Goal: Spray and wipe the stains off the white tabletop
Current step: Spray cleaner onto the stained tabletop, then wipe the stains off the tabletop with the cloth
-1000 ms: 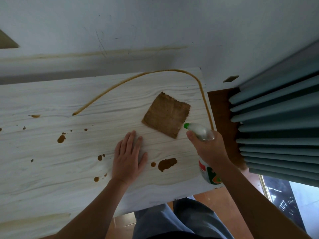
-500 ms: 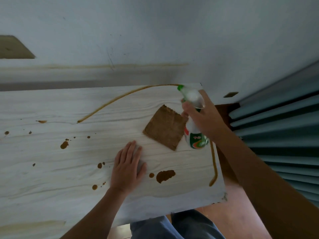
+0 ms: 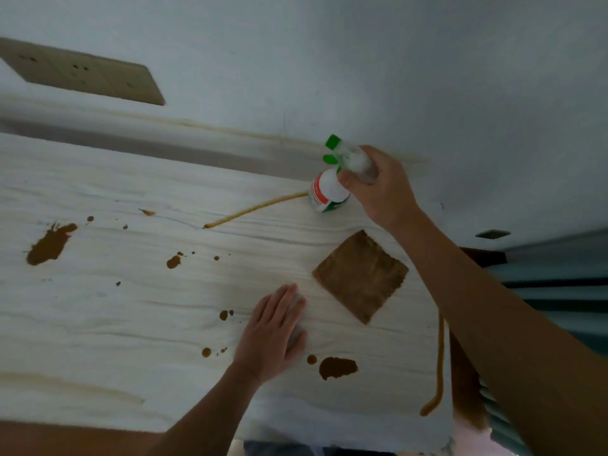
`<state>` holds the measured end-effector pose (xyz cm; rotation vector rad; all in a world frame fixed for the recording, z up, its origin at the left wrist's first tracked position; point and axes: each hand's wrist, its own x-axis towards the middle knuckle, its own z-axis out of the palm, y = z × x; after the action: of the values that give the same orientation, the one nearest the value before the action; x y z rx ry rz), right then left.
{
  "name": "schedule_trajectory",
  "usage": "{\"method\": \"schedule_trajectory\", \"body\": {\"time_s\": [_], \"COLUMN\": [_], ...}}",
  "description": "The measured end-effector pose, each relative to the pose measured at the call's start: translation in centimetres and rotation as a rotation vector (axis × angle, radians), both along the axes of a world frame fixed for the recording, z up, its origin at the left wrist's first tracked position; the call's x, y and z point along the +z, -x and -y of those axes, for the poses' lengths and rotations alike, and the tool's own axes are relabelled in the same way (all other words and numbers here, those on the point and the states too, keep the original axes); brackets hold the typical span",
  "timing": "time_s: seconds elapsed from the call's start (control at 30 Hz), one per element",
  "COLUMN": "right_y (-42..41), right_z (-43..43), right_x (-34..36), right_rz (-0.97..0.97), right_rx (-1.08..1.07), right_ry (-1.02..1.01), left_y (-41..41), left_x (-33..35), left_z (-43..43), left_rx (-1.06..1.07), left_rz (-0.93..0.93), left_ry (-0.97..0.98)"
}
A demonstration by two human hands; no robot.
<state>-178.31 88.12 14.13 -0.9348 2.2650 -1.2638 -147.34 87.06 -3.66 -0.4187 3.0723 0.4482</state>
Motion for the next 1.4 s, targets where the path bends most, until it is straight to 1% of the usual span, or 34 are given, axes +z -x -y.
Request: {"method": "schedule_trajectory", "body": {"time_s": [0.1,0.23,0.33,0.47,0.57,0.67,0.73,0.83,0.9,1.0,1.1,1.23,1.33,1.4], "right_y": [-1.5,-3.5,-4.6,-6.0,-6.5,-6.1,-5.6,-5.2,-5.0,-5.0,-4.7,-4.4,-4.4,-4.3], "right_z": [4.4,10.2,14.0,17.4,18.8,18.6,17.7,15.7,13.5,8.0,0.6,-8.6,-12.9,-14.3], "right_x": [-0.2,-0.2,-0.5,-1.2,-1.3,-2.1,-2.8,-3.8,-4.6,-5.7,-6.7,-7.8,-8.9,-9.8], "right_rz": [-0.031,-0.048,-0.049,-0.097,-0.045,0.092,0.171,0.203,0.224,0.27,0.184,0.097,0.092,0.061], "right_rx": [0.067,0.139,0.222,0.297,0.286,0.251,0.239,0.221,0.164,0.066,-0.034,-0.159,-0.193,-0.211], "right_ry": [0.058,0.133,0.115,0.067,0.059,0.015,-0.016,-0.096,-0.131,-0.142,-0.206,-0.384,-0.575,-0.631], "left_y": [0.0,0.0,-0.1,-0.1,-0.1,-0.1,0.0,-0.1,-0.1,-0.1,-0.1,-0.1,-0.1,0.0], "left_x": [0.2,0.2,0.1,0.2,0.2,0.2,0.2,0.1,0.0,-0.1,-0.3,-0.5,-0.6,-0.5], "left_z": [0.0,0.1,0.1,0.1,0.1,0.1,0.1,0.2,0.1,0.1,0.0,0.0,0.0,0.1], "left_rx": [-0.003,-0.003,-0.007,-0.006,0.005,0.002,-0.004,-0.013,-0.016,-0.011,-0.009,-0.002,-0.004,-0.007], "left_rz": [0.001,0.013,0.021,0.027,0.015,-0.005,-0.01,-0.005,0.006,0.03,0.021,-0.015,-0.035,-0.032], "left_ry": [0.021,0.002,0.004,0.004,-0.001,-0.012,-0.006,0.014,0.009,0.007,0.012,0.002,0.009,0.009]}}
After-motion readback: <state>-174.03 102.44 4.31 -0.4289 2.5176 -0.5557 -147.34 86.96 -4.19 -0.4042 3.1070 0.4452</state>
